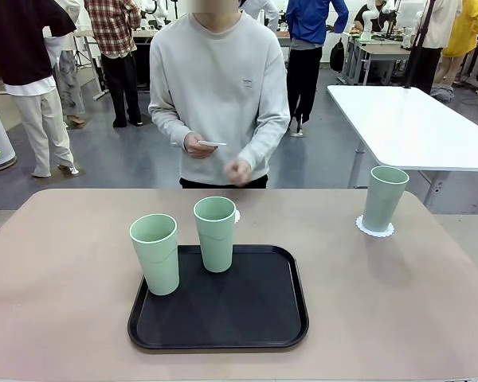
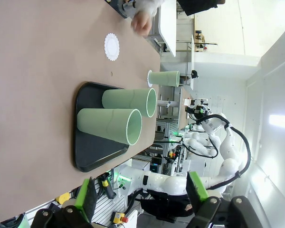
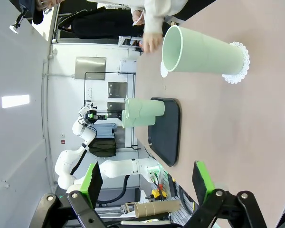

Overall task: Place coasters on the table and set cups on them.
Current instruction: Take one Reusable plastic cup from the Flat Tray and place it on a coaster set by the human.

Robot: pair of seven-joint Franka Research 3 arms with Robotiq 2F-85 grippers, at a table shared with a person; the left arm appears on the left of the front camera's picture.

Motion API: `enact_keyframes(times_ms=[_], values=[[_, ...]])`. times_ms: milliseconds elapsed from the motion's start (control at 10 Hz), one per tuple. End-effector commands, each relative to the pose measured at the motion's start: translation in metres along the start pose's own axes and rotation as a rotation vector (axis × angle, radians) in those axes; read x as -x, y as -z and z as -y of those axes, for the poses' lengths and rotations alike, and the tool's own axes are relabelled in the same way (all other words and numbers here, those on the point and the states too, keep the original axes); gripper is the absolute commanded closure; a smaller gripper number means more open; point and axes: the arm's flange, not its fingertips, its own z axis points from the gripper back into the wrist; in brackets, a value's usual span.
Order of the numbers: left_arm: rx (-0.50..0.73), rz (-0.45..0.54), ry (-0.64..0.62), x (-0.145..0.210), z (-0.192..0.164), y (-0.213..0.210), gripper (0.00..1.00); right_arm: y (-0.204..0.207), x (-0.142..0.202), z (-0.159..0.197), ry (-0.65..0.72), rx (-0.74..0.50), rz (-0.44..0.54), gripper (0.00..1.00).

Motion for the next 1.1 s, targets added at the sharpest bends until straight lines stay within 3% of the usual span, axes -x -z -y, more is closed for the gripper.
enact_keyframes(times_ms=[0,1000], values=[[0.022,0.000,0.016,-0.0008,0.0017,0.0011,0.00,0.0003,-0.0001,0.0001,0.005,-0.004,0.004,0.00],[0.022,0.000,0.016,-0.0008,0.0017,0.0011,0.00,0.0003,-0.0001,0.0001,0.005,-0.004,0.004,0.00]])
